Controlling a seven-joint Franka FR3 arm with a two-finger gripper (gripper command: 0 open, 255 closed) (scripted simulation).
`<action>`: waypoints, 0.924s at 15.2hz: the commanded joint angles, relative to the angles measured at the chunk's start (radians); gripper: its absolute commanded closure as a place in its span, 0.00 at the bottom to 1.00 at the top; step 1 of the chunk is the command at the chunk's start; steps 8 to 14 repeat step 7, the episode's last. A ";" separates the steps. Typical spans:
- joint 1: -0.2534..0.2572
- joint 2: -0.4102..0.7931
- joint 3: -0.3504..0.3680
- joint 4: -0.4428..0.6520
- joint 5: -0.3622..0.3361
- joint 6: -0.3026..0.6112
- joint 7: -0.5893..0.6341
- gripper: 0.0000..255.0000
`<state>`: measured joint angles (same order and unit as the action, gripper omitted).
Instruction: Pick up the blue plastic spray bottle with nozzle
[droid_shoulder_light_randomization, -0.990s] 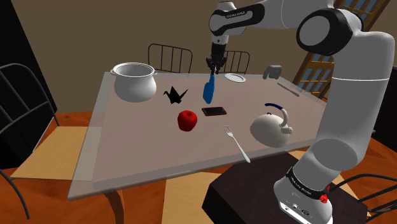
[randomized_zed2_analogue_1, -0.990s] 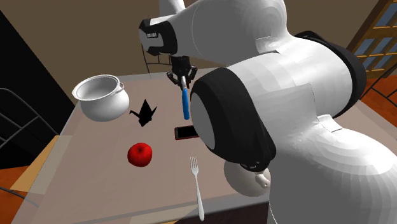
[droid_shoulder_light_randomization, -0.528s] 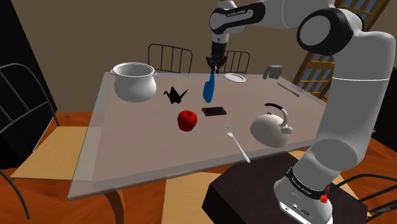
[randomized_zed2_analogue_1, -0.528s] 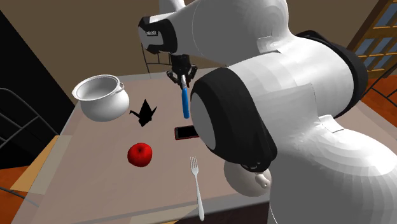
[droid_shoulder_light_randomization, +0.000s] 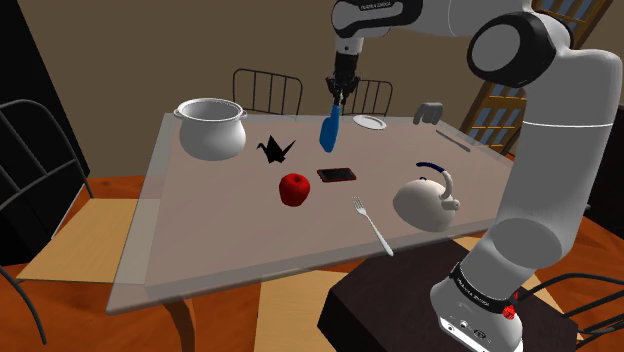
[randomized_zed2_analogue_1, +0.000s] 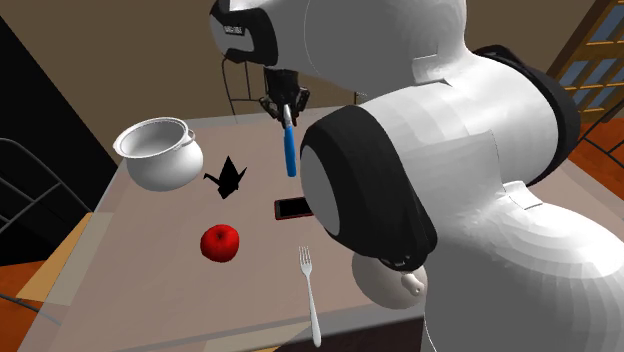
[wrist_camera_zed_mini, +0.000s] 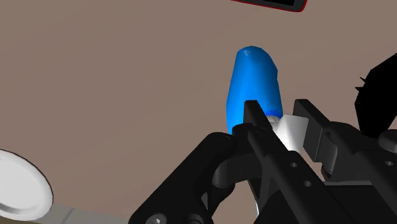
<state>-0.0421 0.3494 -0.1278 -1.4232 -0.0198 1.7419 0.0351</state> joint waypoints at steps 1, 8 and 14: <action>-0.001 0.001 0.000 0.030 0.000 -0.029 -0.002 1.00; -0.002 0.007 -0.001 0.095 0.001 -0.088 -0.005 1.00; -0.002 0.007 -0.001 0.095 0.001 -0.088 -0.005 1.00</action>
